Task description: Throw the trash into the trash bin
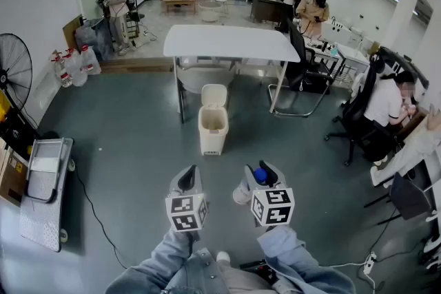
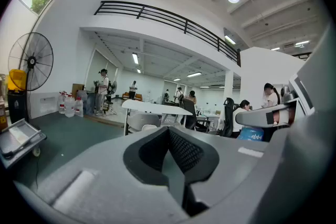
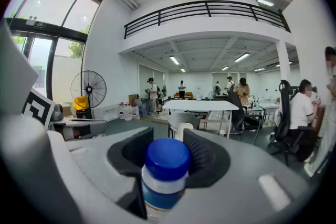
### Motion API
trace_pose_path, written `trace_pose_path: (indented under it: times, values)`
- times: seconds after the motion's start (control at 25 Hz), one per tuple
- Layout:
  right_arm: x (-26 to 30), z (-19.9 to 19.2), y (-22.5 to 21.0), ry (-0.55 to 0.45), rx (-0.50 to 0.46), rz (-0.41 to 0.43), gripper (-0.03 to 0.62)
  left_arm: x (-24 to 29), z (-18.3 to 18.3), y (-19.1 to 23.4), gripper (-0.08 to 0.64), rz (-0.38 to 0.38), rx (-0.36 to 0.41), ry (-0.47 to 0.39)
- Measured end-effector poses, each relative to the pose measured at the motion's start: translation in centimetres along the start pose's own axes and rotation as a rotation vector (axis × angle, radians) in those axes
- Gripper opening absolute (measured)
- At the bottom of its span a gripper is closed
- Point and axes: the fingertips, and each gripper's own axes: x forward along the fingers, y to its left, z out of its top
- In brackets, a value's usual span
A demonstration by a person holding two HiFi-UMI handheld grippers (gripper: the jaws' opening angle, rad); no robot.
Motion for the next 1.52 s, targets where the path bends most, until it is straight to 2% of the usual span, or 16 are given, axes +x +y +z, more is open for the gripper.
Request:
trace_pose_path:
  times: [0.44, 0.72, 0.92, 1.12, 1.52]
  values:
    - [1.0, -0.9, 2.4, -0.004, 0.033, -0.008, 0.183, 0.5, -0.8, 2.7, 0.009, -0.029, -0.023, 0.0]
    - [2.7, -2.2, -0.6, 0.03, 0.109, -0.057, 0.184, 3.2, -1.5, 2.7, 0.009, -0.041, -0.017, 0.03]
    - [6.1, -1.9, -2.8, 0.032, 0.137, -0.066, 0.184, 6.8, -1.4, 3.6, 0.009, -0.027, -0.014, 0.038]
    - [11.1, 0.2, -5.2, 0.025, 0.119, -0.06, 0.184, 11.6, 0.2, 4.6, 0.009, 0.0, -0.006, 0.026]
    - [21.1, 3.1, -10.8, 0.043, 0.114, -0.014, 0.184, 21.6, 2.0, 5.7, 0.009, 0.058, -0.017, 0.028]
